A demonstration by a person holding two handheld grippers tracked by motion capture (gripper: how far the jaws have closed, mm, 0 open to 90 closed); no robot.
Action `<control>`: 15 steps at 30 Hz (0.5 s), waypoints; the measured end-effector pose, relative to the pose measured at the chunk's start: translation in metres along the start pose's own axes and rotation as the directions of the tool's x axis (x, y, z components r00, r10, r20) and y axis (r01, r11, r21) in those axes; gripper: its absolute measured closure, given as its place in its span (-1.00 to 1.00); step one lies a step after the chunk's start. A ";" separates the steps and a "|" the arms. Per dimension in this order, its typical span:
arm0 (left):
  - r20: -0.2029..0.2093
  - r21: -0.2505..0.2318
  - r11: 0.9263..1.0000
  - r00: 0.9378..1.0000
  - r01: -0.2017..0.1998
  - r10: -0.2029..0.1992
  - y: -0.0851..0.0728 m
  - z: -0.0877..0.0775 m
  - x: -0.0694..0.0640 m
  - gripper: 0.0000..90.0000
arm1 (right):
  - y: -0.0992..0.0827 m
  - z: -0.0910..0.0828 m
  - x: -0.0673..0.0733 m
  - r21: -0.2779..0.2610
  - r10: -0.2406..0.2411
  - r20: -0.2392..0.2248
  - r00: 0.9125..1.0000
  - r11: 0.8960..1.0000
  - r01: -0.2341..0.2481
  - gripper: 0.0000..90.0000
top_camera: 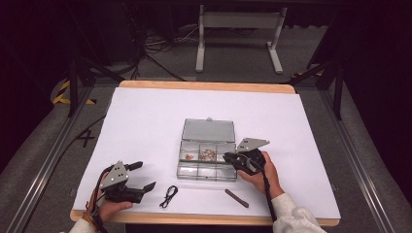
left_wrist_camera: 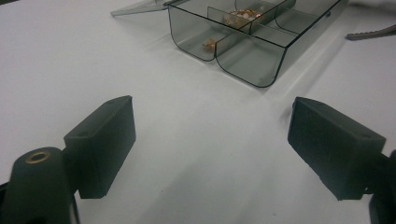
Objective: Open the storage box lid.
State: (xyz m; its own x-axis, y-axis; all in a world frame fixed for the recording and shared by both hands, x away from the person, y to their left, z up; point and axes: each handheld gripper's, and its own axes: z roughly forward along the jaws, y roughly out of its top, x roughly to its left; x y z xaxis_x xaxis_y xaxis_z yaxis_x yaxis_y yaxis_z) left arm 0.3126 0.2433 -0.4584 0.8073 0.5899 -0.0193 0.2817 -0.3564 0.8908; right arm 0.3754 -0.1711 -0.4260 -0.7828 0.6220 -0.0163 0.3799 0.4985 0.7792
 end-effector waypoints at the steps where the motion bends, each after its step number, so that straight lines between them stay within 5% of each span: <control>1: -0.001 0.002 1.000 1.000 -0.003 0.003 0.000 0.000 0.000 -0.65 | 0.000 -0.002 0.000 -0.005 -0.003 0.002 1.000 1.000 0.003 0.87; 15: -0.012 -0.002 1.000 1.000 -0.003 0.003 0.000 0.000 0.000 -0.65 | 0.001 -0.034 0.005 -0.061 -0.041 0.039 0.998 0.997 0.043 0.85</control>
State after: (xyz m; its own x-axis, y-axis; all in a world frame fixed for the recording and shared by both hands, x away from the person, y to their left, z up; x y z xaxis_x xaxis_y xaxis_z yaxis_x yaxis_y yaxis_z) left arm 0.3124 0.2435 -0.4579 0.8018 0.5975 -0.0116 0.2784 -0.3563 0.8919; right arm 0.3550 -0.1884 -0.4044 -0.7780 0.6242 -0.0721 0.3152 0.4870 0.8145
